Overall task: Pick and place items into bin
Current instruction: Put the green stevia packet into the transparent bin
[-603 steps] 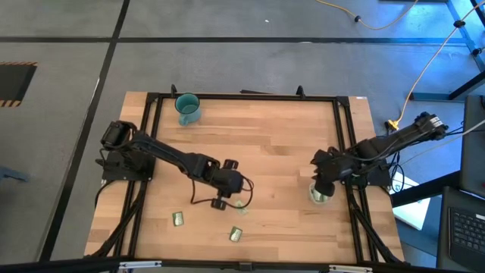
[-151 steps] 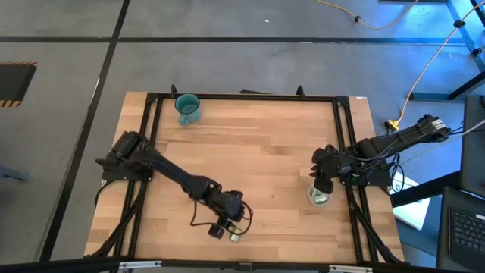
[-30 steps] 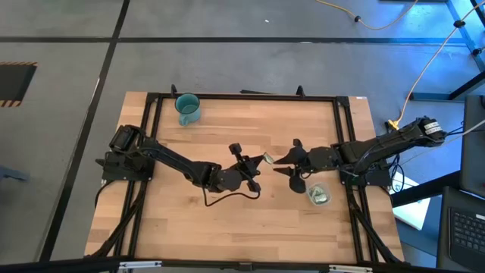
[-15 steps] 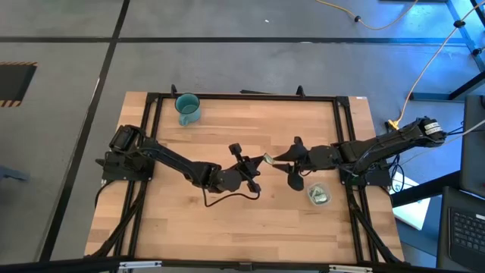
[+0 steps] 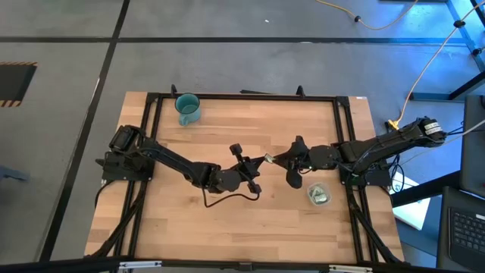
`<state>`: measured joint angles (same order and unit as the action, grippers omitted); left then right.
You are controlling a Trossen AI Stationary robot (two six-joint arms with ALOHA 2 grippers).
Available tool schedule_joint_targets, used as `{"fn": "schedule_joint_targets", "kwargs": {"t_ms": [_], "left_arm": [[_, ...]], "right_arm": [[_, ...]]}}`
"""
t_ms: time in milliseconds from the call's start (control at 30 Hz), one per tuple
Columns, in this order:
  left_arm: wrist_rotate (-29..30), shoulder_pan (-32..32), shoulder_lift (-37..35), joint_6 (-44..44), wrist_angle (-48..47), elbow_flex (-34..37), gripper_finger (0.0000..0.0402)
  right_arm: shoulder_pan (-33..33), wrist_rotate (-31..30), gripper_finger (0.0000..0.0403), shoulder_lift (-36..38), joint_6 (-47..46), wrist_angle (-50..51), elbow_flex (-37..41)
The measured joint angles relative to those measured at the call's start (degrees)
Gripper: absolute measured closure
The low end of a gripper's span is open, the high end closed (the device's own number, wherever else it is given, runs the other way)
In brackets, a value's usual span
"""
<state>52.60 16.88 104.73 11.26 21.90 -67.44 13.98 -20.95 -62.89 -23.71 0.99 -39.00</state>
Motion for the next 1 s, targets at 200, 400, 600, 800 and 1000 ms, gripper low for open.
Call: {"fn": "schedule_joint_targets", "kwargs": {"t_ms": [200, 400, 600, 800, 1000], "left_arm": [[-0.07, 0.0, 0.0, 0.06, 0.2, 0.0, 0.0395], [-0.15, 0.75, -0.54, -0.97, -4.02, 0.02, 0.0352], [-3.33, 1.4, -4.28, -8.68, -15.98, 0.02, 0.0305], [-17.6, 1.29, -6.12, -15.43, -26.84, 0.02, 0.0296], [-29.3, 1.22, -6.12, -18.79, -28.87, 0.04, 0.0306]], "right_arm": [[0.0, 0.02, 0.0395, 0.0, 1.5, 0.04, 0.0], [0.07, 0.17, 0.0399, 1.76, 1.36, 1.73, 0.0], [0.04, 4.93, 0.0401, 9.76, -5.05, 13.47, -0.05], [2.04, 27.66, 0.0402, 16.07, -21.8, 35.78, -0.07], [8.84, 39.09, 0.0402, 16.99, -33.11, 51.47, -0.05]]}}
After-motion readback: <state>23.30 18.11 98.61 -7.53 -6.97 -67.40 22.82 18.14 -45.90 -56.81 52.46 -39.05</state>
